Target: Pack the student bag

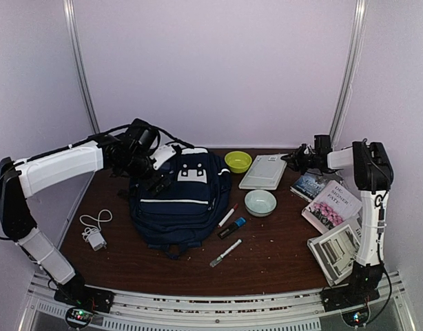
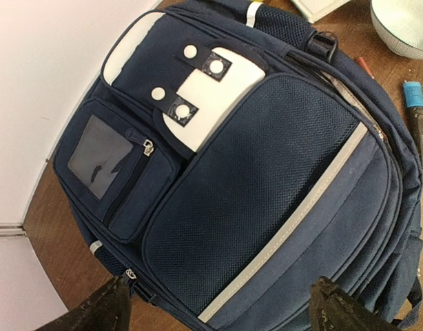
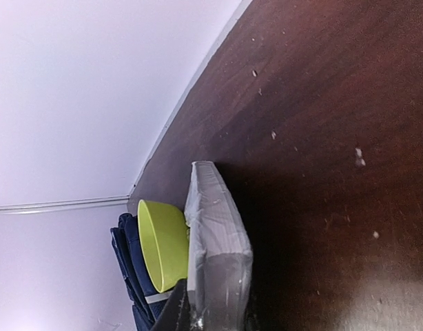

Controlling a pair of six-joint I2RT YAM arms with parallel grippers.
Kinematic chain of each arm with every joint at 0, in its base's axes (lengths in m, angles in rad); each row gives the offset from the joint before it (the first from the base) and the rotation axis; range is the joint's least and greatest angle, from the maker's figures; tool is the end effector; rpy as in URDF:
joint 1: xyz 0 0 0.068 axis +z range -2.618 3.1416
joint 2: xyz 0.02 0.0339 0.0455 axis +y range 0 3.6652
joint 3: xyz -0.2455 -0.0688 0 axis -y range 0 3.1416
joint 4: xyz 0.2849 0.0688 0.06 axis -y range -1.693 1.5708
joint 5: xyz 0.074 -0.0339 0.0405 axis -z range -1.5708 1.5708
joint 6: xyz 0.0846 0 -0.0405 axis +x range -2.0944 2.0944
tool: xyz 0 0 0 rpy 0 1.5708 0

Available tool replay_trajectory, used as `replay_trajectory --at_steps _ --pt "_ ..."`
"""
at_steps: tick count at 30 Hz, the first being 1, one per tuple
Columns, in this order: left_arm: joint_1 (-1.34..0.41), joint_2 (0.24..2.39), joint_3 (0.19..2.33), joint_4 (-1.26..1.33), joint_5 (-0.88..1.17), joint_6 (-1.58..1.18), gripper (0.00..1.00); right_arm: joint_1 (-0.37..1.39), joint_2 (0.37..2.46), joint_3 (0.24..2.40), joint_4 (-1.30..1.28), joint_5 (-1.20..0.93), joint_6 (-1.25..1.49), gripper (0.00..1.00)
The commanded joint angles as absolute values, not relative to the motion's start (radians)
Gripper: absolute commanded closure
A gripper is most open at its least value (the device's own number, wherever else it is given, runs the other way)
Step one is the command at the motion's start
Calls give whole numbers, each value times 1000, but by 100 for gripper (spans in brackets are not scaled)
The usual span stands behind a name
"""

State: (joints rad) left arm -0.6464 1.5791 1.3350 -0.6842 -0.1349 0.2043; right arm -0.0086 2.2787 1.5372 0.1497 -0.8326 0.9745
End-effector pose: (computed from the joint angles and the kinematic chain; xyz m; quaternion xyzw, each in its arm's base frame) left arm 0.3322 -0.2364 0.2220 0.3713 0.8711 -0.0067 0.3214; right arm 0.5394 0.0579 0.0788 0.2134 0.8014 0.5158 0.2151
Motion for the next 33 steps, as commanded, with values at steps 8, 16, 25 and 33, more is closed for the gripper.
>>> replay_trajectory --at_steps 8,16,25,33 --pt "-638 1412 1283 -524 -67 142 9 -26 1839 1341 -33 -636 613 100" --pt "-638 1333 1284 -457 33 95 10 -9 1576 1294 -88 -498 439 100" --pt "-656 1261 1294 -397 168 0 17 149 1365 1303 1 -733 332 100" --pt "-677 1187 1162 -85 428 -125 11 461 1309 1240 464 -1033 560 100"
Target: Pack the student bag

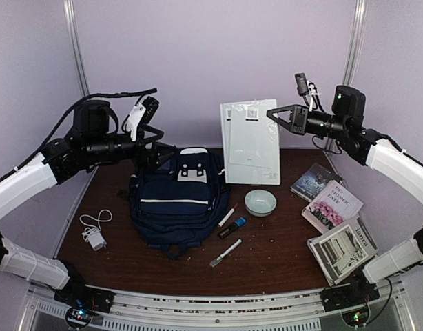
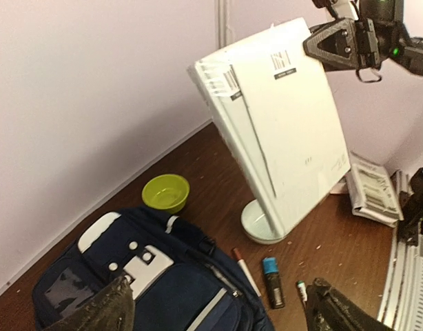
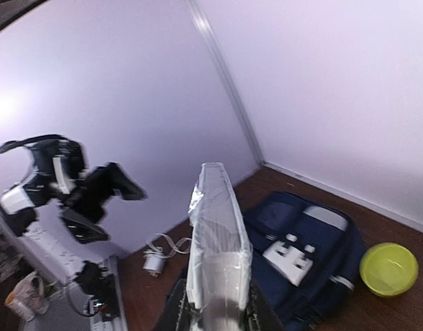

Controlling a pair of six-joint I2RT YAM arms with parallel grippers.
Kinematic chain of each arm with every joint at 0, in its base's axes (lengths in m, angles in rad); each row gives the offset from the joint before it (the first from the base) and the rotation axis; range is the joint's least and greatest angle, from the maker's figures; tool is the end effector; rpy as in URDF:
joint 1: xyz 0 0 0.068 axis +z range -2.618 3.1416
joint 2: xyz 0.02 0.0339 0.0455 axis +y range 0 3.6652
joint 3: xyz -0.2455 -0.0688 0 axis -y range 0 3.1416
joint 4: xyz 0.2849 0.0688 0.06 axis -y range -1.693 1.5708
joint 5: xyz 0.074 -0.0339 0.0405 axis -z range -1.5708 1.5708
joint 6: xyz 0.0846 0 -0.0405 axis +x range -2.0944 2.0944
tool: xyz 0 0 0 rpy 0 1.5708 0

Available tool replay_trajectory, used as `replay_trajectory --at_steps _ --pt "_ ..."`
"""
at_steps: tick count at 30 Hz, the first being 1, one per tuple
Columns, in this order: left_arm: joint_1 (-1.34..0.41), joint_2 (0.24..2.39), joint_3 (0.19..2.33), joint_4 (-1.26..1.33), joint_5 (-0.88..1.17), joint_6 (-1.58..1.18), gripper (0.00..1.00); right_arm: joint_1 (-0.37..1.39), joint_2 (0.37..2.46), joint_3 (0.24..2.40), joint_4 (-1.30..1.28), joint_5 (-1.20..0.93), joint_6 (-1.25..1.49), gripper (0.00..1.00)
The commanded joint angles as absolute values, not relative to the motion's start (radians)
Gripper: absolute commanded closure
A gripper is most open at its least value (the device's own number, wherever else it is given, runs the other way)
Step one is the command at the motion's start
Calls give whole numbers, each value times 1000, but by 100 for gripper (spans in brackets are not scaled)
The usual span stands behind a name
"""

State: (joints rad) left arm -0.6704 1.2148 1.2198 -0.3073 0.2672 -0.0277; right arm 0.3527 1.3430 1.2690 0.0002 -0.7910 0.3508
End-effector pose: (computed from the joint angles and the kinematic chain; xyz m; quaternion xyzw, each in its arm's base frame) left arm 0.2741 -0.2459 0.3587 0.3270 0.7325 -0.3017 0.5152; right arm 0.3417 0.1899 0.3816 -0.2628 0.6759 0.4814 0.4923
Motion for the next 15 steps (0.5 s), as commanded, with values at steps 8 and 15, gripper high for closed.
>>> replay_trajectory --at_steps 8,15 --pt "-745 1210 1120 67 572 -180 12 650 1408 1253 839 -1065 805 100" --pt "-750 1204 1067 248 709 -248 24 671 1461 1276 895 -1095 858 100"
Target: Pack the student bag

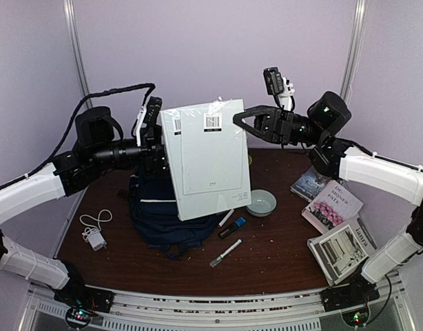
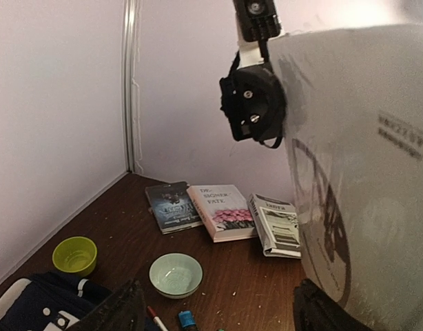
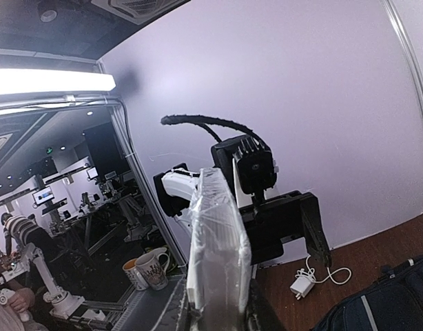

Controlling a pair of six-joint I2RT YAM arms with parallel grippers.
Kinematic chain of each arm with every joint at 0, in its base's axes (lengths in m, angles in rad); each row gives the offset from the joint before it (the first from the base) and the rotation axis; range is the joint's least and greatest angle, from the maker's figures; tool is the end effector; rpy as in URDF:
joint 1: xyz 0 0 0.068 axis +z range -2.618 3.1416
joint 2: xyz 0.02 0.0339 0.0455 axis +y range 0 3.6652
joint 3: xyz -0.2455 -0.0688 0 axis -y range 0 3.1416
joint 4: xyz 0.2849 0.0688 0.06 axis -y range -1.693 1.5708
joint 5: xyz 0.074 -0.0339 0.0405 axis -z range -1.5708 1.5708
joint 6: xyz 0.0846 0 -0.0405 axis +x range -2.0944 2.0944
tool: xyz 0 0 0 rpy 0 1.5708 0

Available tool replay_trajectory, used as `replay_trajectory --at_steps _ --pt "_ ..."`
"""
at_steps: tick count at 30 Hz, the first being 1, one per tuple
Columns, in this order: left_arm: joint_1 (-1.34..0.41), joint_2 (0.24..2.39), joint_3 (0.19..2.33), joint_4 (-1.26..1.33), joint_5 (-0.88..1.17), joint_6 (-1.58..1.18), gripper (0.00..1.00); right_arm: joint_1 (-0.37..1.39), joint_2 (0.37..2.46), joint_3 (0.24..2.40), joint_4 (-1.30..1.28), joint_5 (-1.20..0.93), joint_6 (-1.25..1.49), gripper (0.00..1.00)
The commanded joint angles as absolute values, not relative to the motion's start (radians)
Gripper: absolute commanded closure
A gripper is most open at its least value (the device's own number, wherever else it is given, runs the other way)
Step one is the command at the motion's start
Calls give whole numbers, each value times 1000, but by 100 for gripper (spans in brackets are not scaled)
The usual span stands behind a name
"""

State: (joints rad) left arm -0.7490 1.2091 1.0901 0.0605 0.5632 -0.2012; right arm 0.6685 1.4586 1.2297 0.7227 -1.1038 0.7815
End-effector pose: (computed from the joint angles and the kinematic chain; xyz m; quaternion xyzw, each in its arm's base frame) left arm 0.2391 -0.2839 0.3604 0.3726 0.6212 -0.4813 0.4936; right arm 0.2532 0.2962 0.4044 -0.4247 0.4614 0.6860 0.3689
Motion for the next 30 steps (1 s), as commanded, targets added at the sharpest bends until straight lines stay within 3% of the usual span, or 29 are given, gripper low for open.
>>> replay_trajectory --at_steps 1,6,9,12,17,23,26,28,30 --pt "-751 1194 1058 265 730 -236 24 670 1461 1277 900 -1102 861 100" --pt "-750 1066 1014 -3 579 58 13 641 1429 1284 847 -1126 829 100" --pt "-749 1009 996 -90 610 142 8 619 1393 1275 732 -1110 735 100" --pt "-749 1011 970 31 707 69 6 622 1380 1274 678 -1097 673 100" --pt "-751 1135 1029 115 653 -68 5 623 1390 1266 772 -1093 741 100" --pt "-811 1258 1098 272 741 -191 12 625 1393 1263 772 -1096 745 100" --pt "-839 1285 1141 295 754 -212 28 626 1397 1256 774 -1093 740 100" --pt "-842 1286 1140 327 762 -241 54 626 1397 1252 774 -1092 737 100" --pt "-842 1276 1121 361 740 -268 88 626 1395 1250 762 -1092 731 100"
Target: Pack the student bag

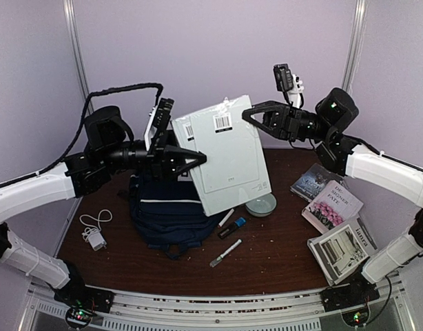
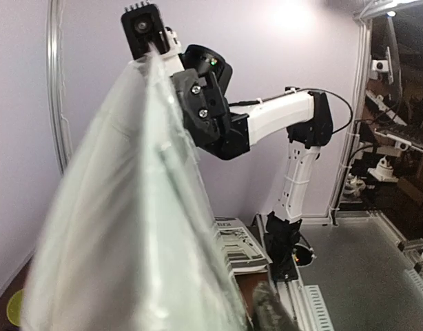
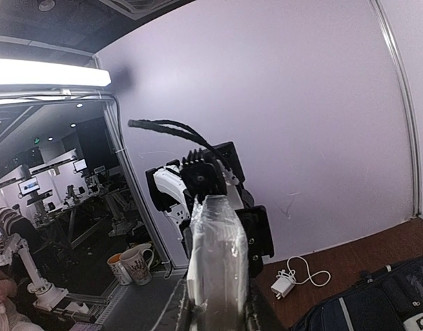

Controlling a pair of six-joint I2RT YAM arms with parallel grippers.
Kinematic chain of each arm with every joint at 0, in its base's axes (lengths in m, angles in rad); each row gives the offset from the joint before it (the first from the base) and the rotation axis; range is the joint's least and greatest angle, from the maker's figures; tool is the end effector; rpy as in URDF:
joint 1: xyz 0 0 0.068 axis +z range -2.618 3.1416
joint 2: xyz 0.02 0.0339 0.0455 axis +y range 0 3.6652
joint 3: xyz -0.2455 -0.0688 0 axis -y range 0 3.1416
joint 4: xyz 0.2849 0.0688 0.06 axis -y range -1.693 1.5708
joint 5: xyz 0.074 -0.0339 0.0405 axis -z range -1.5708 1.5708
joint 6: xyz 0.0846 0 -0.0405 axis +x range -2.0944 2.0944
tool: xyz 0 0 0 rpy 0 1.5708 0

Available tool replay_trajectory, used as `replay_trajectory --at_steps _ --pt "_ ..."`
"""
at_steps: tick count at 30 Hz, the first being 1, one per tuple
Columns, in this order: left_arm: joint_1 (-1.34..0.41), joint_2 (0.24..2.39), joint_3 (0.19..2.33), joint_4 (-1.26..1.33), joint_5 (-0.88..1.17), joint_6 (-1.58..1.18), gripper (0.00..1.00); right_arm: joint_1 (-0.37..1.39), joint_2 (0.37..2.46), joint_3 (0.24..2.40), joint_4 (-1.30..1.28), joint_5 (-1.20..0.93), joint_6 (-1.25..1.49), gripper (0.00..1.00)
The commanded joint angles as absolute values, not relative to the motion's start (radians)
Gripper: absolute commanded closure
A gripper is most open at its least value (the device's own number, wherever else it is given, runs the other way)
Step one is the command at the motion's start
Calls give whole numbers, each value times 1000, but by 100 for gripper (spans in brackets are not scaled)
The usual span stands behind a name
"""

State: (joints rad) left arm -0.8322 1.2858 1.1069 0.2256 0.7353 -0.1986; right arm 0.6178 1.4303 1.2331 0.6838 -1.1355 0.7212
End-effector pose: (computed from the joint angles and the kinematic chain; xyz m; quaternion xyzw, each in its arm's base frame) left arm 0.2129 -0.3181 0.3638 0.4478 0.5312 -0.5486 0.4651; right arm 0.2602 0.2790 0.4109 -0.4375 0.4582 0.6658 0.3942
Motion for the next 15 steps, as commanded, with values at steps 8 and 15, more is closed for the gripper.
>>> replay_trajectory --at_steps 8,15 --pt "-842 1235 1064 539 664 -378 100 623 1381 1204 672 -1068 664 54" --pt "-842 1131 965 755 521 -406 100 620 1294 995 771 -1042 622 0"
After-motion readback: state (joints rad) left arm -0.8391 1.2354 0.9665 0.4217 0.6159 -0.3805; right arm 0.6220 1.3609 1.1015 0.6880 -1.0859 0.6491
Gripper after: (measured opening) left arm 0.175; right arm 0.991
